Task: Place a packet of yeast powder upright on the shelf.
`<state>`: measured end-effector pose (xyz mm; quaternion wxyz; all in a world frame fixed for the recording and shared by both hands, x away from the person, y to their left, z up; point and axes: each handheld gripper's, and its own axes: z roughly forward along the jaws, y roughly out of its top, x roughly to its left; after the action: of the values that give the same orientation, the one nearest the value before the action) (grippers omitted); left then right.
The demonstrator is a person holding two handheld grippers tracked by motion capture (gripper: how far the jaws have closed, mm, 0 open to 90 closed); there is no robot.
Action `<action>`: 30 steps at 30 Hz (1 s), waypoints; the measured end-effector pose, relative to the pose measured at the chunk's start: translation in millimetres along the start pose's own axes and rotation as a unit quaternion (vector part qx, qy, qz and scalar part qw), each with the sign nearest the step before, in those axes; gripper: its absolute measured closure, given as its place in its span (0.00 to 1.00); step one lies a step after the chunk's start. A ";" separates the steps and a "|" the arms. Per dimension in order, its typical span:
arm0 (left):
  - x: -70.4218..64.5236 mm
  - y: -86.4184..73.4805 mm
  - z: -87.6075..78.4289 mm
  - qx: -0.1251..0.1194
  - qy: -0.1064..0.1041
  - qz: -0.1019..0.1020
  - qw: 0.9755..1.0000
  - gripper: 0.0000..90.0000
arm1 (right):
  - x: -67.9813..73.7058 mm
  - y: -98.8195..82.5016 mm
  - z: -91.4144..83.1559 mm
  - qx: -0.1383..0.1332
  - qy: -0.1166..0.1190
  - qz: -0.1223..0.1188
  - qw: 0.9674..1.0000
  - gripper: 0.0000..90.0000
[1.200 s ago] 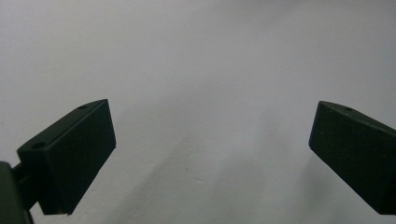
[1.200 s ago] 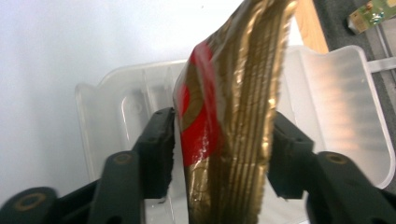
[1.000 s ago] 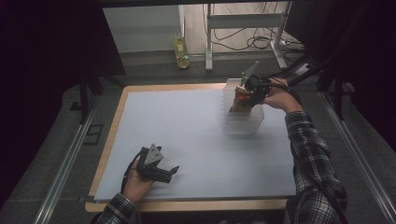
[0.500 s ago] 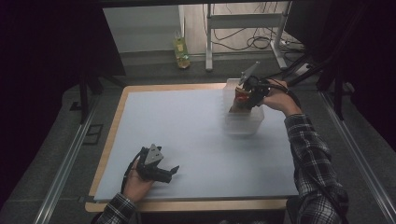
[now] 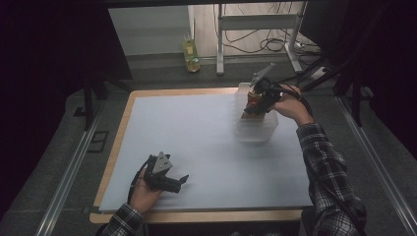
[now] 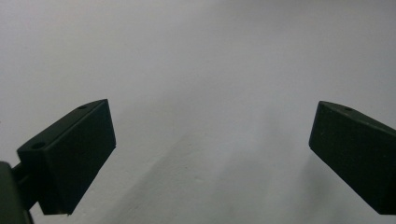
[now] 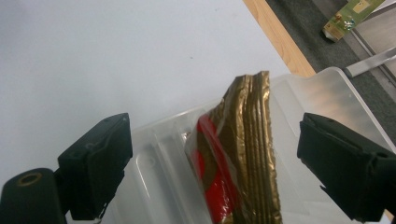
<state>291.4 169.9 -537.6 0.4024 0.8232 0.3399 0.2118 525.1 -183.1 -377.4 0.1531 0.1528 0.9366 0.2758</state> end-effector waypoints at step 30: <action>1.8 1.2 -4.1 -0.019 -0.013 -0.020 1.000 0.00 | 20.6 8.2 -17.9 -0.070 -0.020 0.038 0.997 0.11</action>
<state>290.5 172.9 -534.1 0.4263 0.8112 0.3470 0.1996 501.4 -177.3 -362.7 0.1717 0.1829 0.9053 0.3427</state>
